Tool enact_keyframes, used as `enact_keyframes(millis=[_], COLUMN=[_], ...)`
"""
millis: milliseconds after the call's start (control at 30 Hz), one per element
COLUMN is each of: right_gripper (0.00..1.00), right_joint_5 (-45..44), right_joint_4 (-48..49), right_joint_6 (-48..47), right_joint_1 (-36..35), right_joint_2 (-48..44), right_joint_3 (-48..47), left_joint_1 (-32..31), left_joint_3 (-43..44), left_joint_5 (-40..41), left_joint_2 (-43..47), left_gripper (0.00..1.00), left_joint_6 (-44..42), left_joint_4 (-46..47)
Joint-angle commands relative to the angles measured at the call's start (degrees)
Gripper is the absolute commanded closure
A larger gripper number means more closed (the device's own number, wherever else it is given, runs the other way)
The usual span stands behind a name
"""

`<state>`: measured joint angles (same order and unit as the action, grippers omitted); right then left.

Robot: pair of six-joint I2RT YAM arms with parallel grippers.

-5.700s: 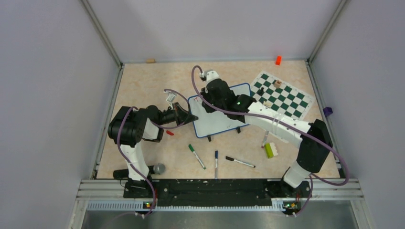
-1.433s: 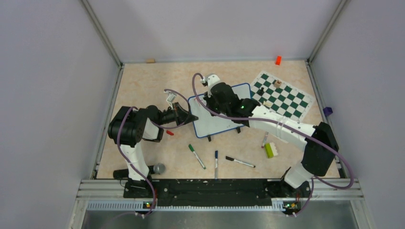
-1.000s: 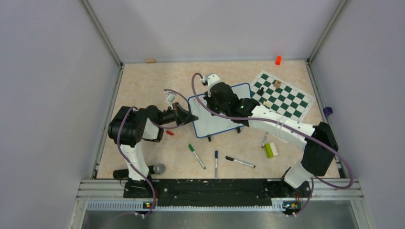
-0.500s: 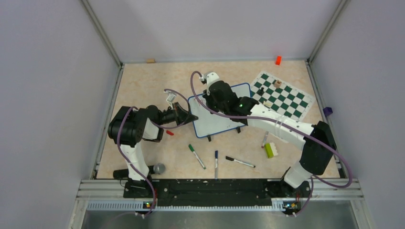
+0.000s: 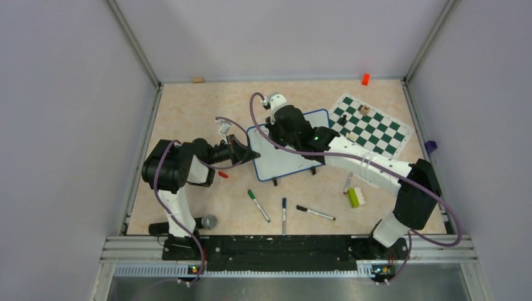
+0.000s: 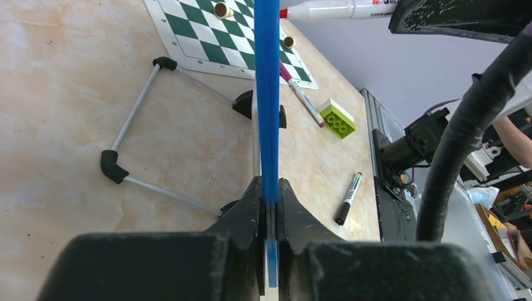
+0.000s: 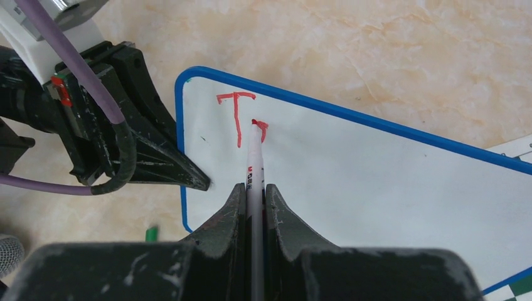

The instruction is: Write a sentence on the whiteboard

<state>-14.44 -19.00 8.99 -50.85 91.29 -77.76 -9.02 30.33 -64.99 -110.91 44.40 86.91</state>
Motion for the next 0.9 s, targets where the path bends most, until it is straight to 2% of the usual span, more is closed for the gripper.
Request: enact_keyframes(millis=[0, 333, 867], right_gripper=[1.00, 1.00, 1.00], right_joint_5=[2.13, 2.55, 2.27], right_joint_4=[5.28, 6.10, 5.43], right_joint_6=[-0.26, 0.17, 0.76], right_joint_1=[0.13, 0.85, 2.25], right_joint_2=[-1.80, -7.49, -8.19], right_joint_3=[-0.31, 3.39, 5.17], left_joint_1=[-0.56, -0.56, -0.56], left_joint_3=[-0.05, 0.00, -0.03], left_joint_5=[-4.69, -4.77, -4.79], left_joint_2=[0.41, 0.36, 0.43], left_gripper=[1.00, 1.00, 1.00], left_joint_6=[-3.36, -3.27, -3.36], left_joint_4=[5.90, 5.90, 5.90])
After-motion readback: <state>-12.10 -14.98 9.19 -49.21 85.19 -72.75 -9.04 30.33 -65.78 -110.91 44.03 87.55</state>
